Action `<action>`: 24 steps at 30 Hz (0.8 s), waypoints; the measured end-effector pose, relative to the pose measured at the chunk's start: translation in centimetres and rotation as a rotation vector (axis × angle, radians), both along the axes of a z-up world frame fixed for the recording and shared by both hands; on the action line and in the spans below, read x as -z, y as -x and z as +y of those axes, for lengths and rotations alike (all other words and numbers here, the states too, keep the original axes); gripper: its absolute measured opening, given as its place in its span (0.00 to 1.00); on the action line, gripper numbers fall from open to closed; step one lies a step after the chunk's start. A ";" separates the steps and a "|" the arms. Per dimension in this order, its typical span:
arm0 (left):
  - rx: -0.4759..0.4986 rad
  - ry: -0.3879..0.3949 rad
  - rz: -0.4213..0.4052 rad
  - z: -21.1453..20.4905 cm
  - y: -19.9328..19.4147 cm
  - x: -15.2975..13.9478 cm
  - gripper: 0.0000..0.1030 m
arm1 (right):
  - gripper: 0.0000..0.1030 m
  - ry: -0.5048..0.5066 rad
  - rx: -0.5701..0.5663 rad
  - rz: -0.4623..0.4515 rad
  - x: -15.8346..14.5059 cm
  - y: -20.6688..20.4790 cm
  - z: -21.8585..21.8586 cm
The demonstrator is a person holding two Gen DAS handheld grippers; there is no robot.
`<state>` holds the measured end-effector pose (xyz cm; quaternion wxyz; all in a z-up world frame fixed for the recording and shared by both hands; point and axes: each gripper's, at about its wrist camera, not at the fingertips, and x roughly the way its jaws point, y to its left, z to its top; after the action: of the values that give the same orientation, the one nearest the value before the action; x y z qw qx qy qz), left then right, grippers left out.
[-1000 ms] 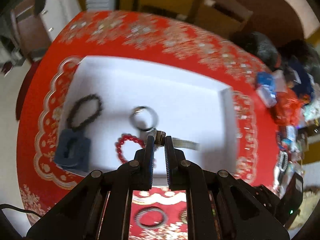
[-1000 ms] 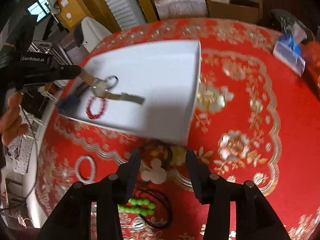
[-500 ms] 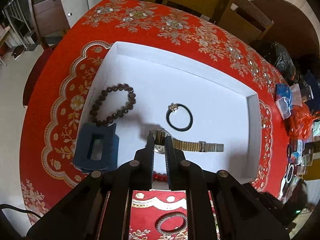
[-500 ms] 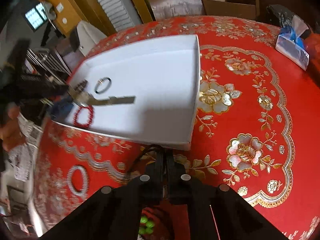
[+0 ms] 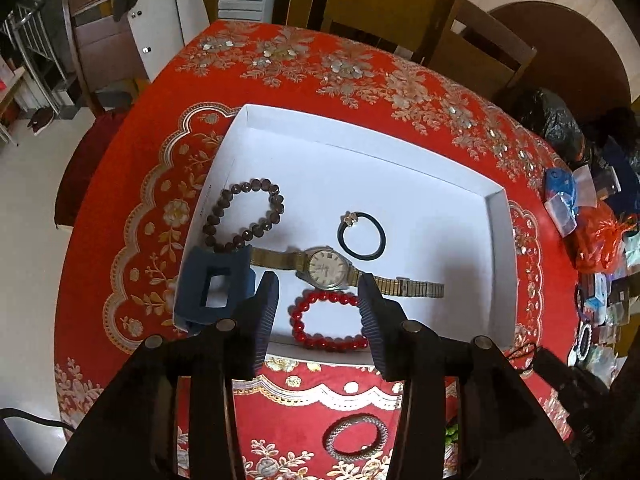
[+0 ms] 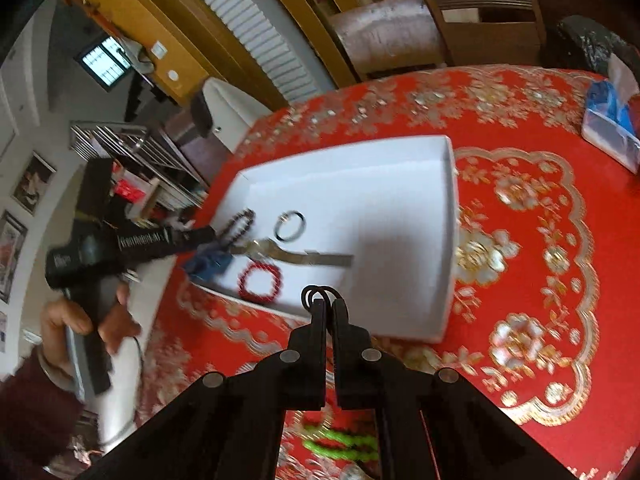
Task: Organize jewelry
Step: 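Lower the mouse-charm hair tie into the tray and open the right tool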
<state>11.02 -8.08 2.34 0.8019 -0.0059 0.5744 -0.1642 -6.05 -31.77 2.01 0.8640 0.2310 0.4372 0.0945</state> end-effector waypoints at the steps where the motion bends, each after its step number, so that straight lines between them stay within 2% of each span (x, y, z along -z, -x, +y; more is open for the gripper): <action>1: -0.004 0.001 0.001 0.1 0.1 0.0 0.39 | 0.02 -0.008 0.003 -0.004 0.0 -0.4 0.0; 4: -0.004 -0.005 0.009 0.0 0.3 0.3 0.39 | 0.02 -0.038 0.029 0.001 0.7 -2.1 -0.1; 7: -0.006 -0.014 0.024 -0.1 0.6 0.8 0.39 | 0.02 -0.062 0.065 0.055 3.0 -3.8 -0.4; 11: -0.009 -0.020 0.029 0.1 1.0 1.1 0.39 | 0.02 -0.024 0.148 0.156 6.5 -4.5 -1.6; 17: -0.009 -0.050 0.007 0.3 1.7 1.2 0.41 | 0.05 0.068 0.157 0.189 6.6 -4.5 -2.1; 18: -0.005 -0.056 -0.001 0.2 2.0 1.2 0.42 | 0.15 0.107 0.154 0.181 6.2 -4.4 -1.9; 19: 0.000 -0.057 -0.007 0.2 2.2 1.1 0.43 | 0.34 0.138 0.154 0.169 5.8 -4.1 -1.7; 20: 0.006 -0.059 -0.014 0.1 2.6 1.0 0.45 | 0.43 0.152 0.157 0.155 5.5 -3.8 -1.6; 21: 0.010 -0.061 -0.019 0.0 2.9 0.9 0.47 | 0.46 0.161 0.159 0.137 5.0 -3.2 -1.5; 24: 0.033 -0.066 -0.044 -0.2 4.1 0.4 0.49 | 0.46 0.193 0.150 0.108 3.7 -1.8 -0.8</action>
<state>6.90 -8.32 1.92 0.8114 0.0337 0.5617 -0.1583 -4.25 -32.55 -1.66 0.8621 0.1835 0.4716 -0.0255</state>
